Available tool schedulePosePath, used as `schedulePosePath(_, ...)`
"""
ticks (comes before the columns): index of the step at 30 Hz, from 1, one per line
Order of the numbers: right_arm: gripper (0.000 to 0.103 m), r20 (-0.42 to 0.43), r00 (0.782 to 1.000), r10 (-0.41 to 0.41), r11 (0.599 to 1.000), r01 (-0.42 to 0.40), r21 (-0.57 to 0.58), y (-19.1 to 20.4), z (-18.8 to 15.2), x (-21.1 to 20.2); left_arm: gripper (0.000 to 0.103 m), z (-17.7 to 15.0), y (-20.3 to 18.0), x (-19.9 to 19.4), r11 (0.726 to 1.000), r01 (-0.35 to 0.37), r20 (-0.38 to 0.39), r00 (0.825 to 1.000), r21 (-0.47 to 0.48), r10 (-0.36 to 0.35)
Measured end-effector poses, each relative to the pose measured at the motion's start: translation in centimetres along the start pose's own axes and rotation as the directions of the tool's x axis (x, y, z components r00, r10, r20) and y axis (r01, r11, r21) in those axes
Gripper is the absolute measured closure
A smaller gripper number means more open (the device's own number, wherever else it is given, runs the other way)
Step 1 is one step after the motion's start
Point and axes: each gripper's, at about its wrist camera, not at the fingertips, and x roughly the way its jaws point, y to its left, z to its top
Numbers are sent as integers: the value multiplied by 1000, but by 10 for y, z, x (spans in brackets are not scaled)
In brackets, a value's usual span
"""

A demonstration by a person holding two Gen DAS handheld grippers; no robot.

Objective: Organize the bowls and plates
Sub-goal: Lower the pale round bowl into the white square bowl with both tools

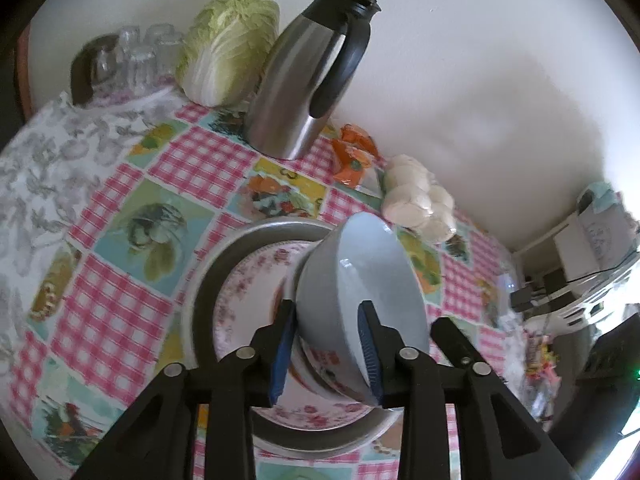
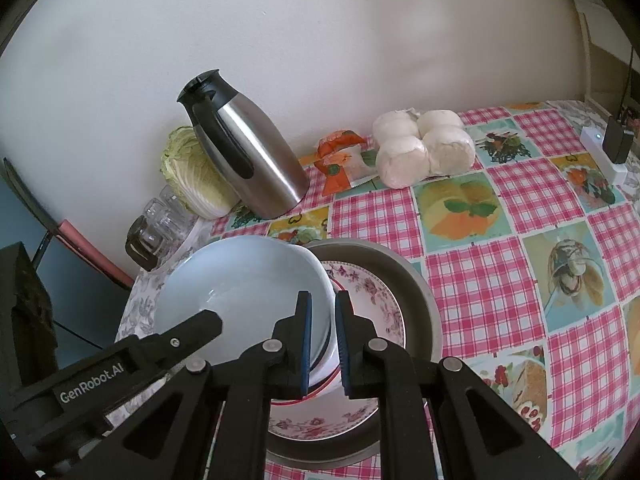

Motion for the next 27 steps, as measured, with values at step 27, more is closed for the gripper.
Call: schedulePosePath(27,90,0,1000,9,999,-9,-32,4,0,-8,64,0,30,0,992,-2,-5,1000,-128,2)
